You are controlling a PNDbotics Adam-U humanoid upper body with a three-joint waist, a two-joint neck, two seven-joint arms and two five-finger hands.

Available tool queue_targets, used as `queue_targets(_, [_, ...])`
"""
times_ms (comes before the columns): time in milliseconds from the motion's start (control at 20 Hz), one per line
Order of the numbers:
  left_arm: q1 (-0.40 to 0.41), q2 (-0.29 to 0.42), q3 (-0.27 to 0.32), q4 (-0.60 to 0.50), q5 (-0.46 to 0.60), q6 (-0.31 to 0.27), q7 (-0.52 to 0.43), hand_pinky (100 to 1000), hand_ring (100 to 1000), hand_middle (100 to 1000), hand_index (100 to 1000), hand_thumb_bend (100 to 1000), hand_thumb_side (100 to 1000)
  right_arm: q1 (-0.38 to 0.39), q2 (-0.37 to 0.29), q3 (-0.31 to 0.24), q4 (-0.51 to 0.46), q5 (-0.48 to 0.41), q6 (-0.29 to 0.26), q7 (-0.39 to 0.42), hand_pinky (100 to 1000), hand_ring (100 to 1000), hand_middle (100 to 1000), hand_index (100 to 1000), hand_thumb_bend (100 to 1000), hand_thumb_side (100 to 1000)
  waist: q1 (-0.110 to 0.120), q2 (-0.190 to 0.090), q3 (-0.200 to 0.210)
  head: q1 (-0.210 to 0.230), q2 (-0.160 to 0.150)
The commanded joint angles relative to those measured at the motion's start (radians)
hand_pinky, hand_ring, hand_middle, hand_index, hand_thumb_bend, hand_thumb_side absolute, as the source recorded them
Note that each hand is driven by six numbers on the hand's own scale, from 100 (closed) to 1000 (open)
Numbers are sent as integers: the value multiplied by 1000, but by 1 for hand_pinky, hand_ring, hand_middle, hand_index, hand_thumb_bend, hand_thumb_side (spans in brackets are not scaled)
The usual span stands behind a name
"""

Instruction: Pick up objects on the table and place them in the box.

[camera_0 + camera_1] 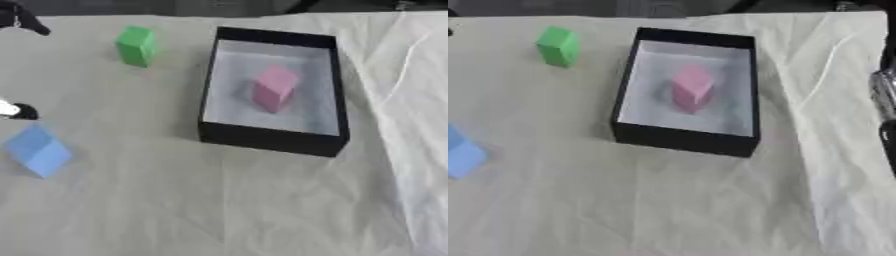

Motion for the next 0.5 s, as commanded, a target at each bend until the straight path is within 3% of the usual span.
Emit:
queue_targets(50, [43, 108, 44, -61, 53, 36, -4, 877, 844, 808, 891, 726, 427, 0, -28, -18, -28, 9, 1, -8, 906, 812, 845, 872, 100, 885, -14, 3, 5, 5, -2])
queue_targets(300, [175, 157, 104, -89, 135, 109, -13, 892, 854, 805, 886, 795, 544, 15, -26, -23, -25, 11, 3, -14, 906, 812, 845, 871, 100, 893, -13, 7, 13, 13, -2])
queue_targets(500, [283, 189, 159, -63, 178, 175, 37, 895, 847, 792, 875, 804, 578, 16, -21, -21, -23, 13, 5, -14, 907, 812, 846, 871, 100, 903, -12, 9, 14, 22, -2])
